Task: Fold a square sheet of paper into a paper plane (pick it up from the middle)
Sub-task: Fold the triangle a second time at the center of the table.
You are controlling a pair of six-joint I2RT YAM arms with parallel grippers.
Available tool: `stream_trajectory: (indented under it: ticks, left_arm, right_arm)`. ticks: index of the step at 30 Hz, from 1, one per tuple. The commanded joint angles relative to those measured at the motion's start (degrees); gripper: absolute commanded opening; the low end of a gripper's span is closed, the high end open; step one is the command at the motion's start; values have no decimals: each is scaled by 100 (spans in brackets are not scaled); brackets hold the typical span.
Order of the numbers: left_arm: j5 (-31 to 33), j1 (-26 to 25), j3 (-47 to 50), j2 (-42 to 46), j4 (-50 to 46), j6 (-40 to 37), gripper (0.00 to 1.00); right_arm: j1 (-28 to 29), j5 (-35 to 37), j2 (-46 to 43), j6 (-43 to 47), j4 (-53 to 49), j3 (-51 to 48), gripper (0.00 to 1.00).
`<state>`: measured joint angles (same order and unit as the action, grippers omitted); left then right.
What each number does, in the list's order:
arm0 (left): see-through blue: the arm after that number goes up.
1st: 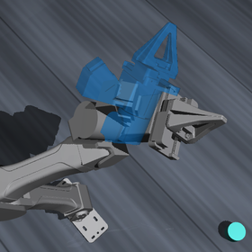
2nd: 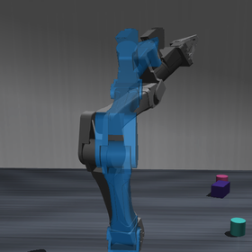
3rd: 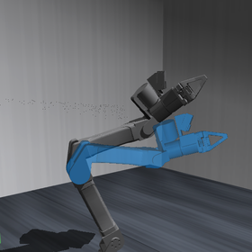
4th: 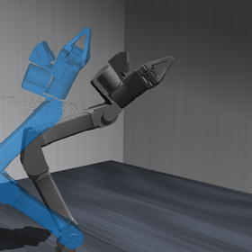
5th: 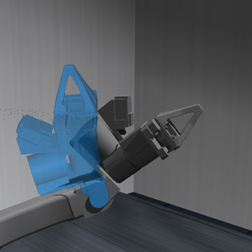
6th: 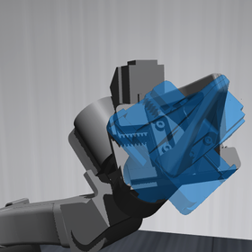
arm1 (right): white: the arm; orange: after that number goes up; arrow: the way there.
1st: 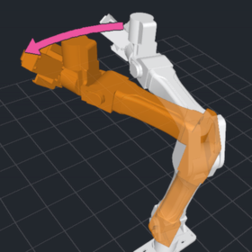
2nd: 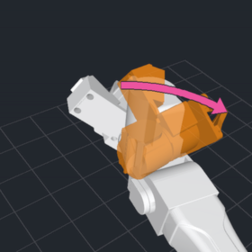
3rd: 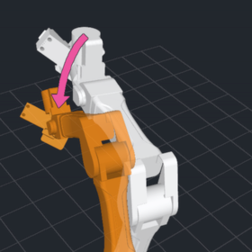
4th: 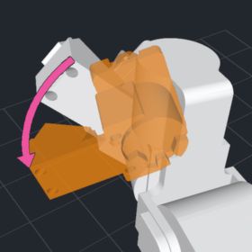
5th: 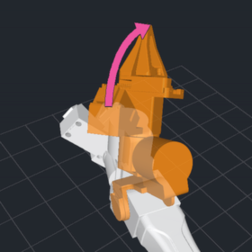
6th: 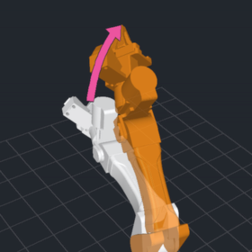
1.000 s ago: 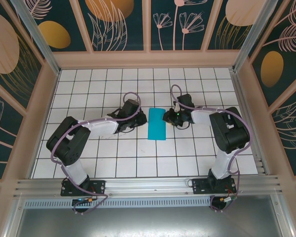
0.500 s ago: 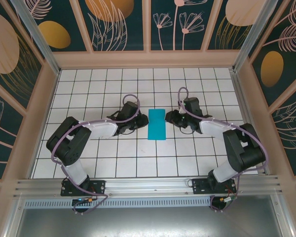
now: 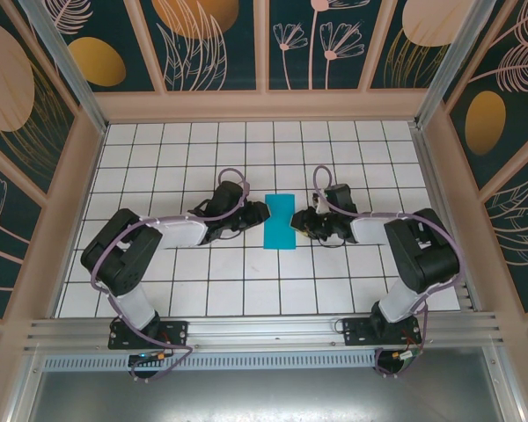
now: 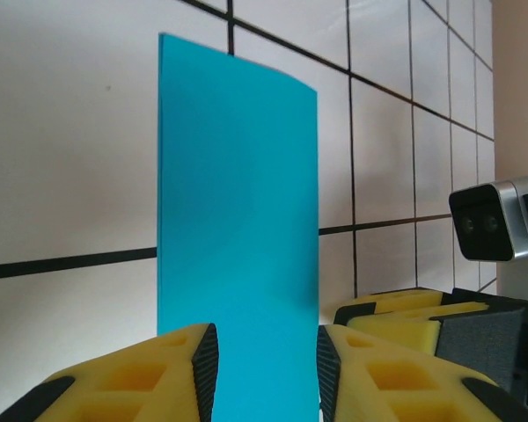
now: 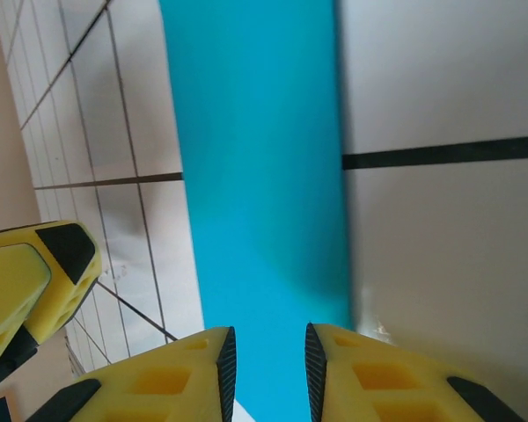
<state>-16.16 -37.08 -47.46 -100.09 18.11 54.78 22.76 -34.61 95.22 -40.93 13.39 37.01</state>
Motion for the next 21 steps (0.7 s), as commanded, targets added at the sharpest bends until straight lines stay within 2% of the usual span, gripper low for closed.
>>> stream_trajectory:
  ticks: [1, 9, 21]
  left_arm:
    - [-114, 25, -101, -133, 82, 76, 37]
    - [-53, 25, -162, -168, -222, -75, 41]
    - [-263, 25, -401, -437, -394, -163, 45]
  right_arm:
    - [34, -190, 164, -27, 218, 44, 31]
    - [23, 94, 347, 68, -47, -102, 30]
    - [-43, 380, 81, -106, -149, -370, 25]
